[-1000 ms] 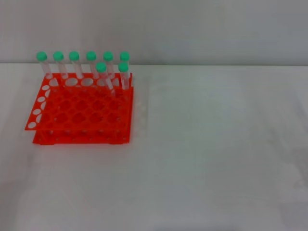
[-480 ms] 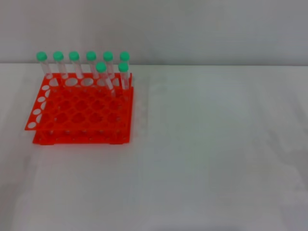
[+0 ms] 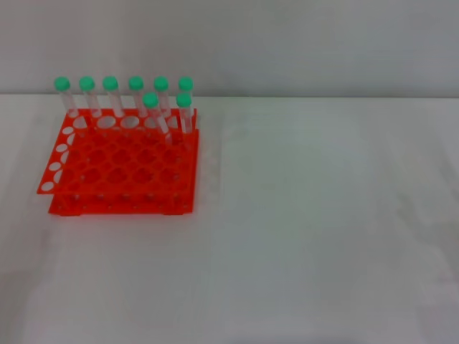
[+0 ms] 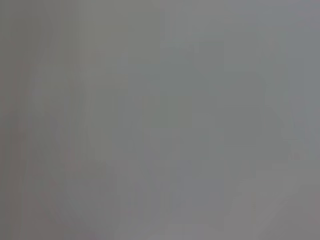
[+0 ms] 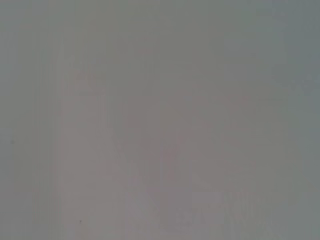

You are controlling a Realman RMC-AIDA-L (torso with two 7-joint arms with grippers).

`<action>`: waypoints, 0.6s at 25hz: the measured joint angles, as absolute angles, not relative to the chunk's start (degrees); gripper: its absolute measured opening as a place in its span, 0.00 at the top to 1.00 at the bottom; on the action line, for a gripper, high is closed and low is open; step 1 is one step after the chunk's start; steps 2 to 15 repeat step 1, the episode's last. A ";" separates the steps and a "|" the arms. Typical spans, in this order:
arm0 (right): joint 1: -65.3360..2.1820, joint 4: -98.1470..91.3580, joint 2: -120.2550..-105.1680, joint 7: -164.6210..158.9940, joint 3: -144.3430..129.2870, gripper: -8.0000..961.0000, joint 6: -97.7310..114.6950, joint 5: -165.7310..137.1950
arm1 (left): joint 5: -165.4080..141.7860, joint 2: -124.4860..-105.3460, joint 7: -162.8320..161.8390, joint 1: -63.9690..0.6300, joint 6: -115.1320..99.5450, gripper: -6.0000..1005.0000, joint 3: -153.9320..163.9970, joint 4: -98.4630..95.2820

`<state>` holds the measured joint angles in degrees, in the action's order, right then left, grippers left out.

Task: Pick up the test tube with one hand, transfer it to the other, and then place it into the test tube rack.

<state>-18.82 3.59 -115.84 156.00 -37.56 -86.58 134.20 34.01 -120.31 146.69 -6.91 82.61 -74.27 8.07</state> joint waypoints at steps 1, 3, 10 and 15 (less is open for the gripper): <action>-18.88 3.58 -115.84 156.00 -37.51 0.09 -86.58 134.20 | 34.01 -120.31 146.69 -6.91 82.61 0.14 -74.27 8.07; -18.88 3.58 -115.84 156.00 -37.51 0.09 -86.58 134.20 | 34.01 -120.31 146.69 -6.91 82.61 0.14 -74.27 8.07; -18.88 3.58 -115.84 156.00 -37.51 0.09 -86.58 134.20 | 34.01 -120.31 146.69 -6.91 82.61 0.14 -74.27 8.07; -18.88 3.58 -115.84 156.00 -37.51 0.09 -86.58 134.20 | 34.01 -120.31 146.69 -6.91 82.61 0.14 -74.27 8.07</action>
